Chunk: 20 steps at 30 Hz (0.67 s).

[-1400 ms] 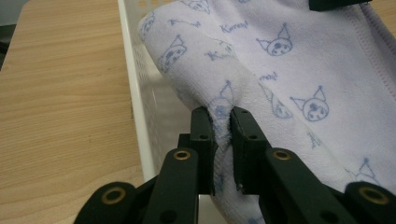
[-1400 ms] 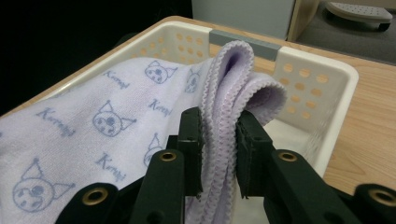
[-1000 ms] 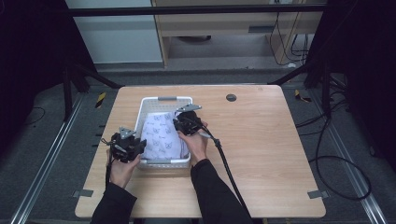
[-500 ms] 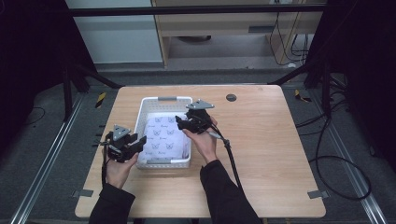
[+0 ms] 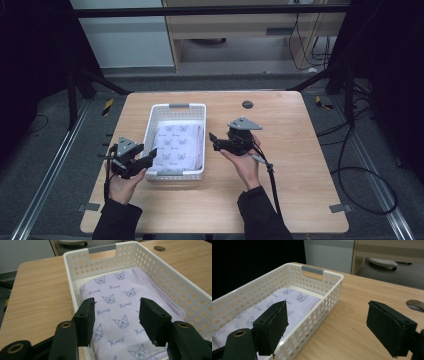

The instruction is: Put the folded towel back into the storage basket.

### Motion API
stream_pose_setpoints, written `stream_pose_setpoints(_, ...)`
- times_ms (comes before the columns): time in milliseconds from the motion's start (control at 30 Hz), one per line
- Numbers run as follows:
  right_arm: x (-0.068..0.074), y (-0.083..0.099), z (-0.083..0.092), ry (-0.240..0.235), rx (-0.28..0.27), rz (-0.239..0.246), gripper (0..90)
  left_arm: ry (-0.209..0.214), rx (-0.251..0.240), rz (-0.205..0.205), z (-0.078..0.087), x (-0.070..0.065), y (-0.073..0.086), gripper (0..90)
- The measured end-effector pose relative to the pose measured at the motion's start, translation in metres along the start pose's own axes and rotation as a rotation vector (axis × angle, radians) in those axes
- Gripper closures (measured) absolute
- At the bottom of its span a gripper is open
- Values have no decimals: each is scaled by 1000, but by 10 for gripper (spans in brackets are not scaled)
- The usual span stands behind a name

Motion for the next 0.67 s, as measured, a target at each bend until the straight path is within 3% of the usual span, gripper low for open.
stream_pose_setpoints(267,-15,30,29,50,-19,22,127,13,-24,-13,4,-2,2,388)
stream_pose_setpoints(400,-31,55,48,81,-32,-5,123,9,-32,-41,5,-3,5,351)
stream_pose_setpoints(667,-57,83,66,130,-2,-33,122,4,-44,-39,11,-2,14,327)
Point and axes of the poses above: each handheld gripper's, and its own axes: z roughly backward along the jaws, y roughly out of its underside, x roughly to its left, the point moved 6 cm from there along -z, roughly forward along the jaws, and after that the axes turned 6 degrees about x, right-handed, at the moved point
